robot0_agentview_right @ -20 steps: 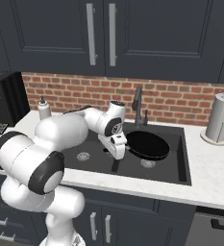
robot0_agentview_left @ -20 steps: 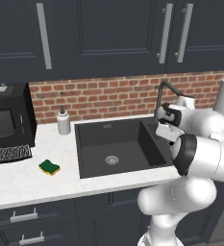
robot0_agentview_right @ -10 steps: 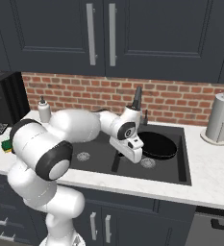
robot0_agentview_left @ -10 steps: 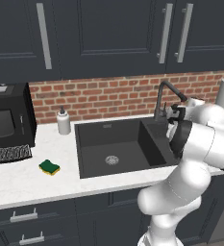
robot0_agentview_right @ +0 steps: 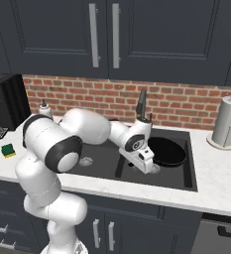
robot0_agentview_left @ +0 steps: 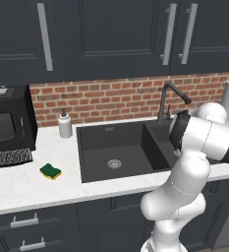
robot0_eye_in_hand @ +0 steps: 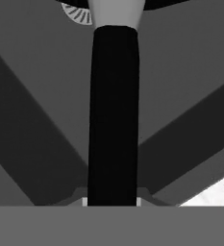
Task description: Pick the pan and sponge and place them into the sink. Then turn on the water.
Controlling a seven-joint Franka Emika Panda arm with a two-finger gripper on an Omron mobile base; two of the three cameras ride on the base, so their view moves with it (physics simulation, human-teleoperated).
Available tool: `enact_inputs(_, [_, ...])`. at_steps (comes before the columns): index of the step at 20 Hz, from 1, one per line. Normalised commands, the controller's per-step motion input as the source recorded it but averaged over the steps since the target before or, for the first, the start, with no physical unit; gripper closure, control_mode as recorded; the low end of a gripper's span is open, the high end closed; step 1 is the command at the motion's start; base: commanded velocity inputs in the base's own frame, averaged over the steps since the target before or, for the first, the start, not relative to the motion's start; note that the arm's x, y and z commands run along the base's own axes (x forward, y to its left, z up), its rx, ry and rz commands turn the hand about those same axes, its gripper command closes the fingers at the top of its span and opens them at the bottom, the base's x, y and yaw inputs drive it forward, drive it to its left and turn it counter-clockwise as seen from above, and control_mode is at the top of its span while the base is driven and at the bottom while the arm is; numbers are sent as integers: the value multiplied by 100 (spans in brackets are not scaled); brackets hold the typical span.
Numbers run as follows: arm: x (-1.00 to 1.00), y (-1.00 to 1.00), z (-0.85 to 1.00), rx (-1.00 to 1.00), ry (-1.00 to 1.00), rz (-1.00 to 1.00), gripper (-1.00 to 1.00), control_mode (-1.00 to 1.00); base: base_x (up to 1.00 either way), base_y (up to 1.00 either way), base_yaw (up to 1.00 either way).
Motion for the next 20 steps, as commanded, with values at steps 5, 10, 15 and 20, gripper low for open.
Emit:
enact_inputs(5, [50, 0, -35, 0, -4, 6, 100, -100, 0, 0, 0])
enact_inputs(10, [39, -4, -38, 0, 0, 7, 100, -100, 0, 0, 0])
enact_inputs(15, [13, -24, -31, 0, 0, 0, 100, -100, 0, 0, 0])
enact_inputs(20, [9, -28, -23, 0, 0, -3, 100, -100, 0, 0, 0])
